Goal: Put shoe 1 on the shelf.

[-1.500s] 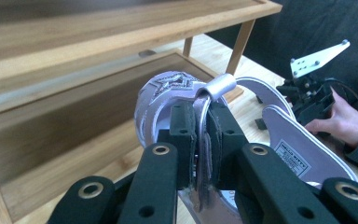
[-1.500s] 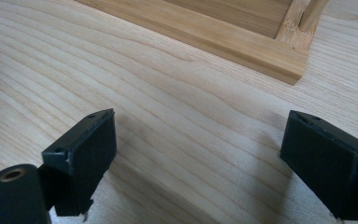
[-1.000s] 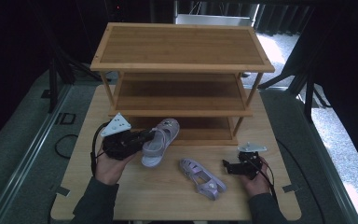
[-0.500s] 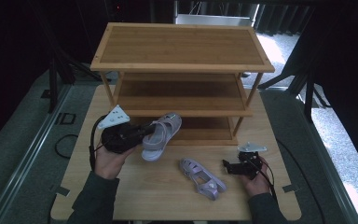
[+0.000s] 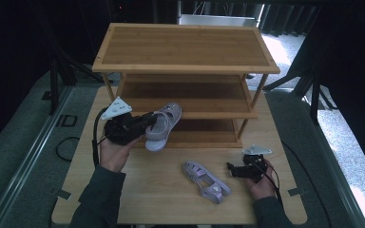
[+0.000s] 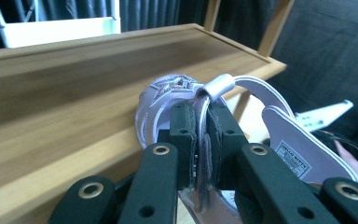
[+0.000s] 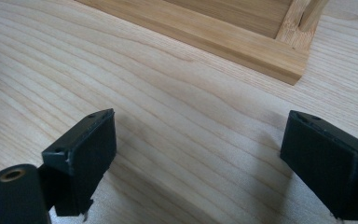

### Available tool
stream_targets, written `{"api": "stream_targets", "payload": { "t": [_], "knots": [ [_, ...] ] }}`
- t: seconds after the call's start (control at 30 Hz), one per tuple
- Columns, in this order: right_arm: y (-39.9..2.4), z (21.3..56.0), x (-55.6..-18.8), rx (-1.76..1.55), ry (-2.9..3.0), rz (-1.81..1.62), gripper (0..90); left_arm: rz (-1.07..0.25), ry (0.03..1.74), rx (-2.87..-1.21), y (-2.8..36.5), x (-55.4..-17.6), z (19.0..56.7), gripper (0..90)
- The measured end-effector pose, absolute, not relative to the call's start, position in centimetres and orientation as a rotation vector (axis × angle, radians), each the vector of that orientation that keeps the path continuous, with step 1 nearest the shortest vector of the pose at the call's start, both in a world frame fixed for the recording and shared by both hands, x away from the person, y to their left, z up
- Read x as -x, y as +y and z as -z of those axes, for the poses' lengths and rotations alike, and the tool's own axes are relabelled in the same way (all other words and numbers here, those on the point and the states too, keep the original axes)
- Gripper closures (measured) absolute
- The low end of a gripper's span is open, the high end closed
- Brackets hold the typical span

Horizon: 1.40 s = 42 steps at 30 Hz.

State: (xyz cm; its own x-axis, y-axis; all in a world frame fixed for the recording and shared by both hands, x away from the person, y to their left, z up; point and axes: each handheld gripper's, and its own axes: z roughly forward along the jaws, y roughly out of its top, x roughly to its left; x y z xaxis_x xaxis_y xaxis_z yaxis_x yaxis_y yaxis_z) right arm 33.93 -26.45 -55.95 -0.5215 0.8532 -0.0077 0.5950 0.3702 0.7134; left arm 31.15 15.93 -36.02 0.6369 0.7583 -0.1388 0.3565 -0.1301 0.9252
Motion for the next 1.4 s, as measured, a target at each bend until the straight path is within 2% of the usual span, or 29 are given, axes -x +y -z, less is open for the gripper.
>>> {"api": "stream_targets", "payload": {
  "t": [1.4],
  "knots": [
    [-26.5, 55.9, -33.9, -1.262, 2.259, -0.943, 10.0, -0.684, 1.056, -1.655, 12.2, -39.1, 36.8, 82.5]
  ]
}}
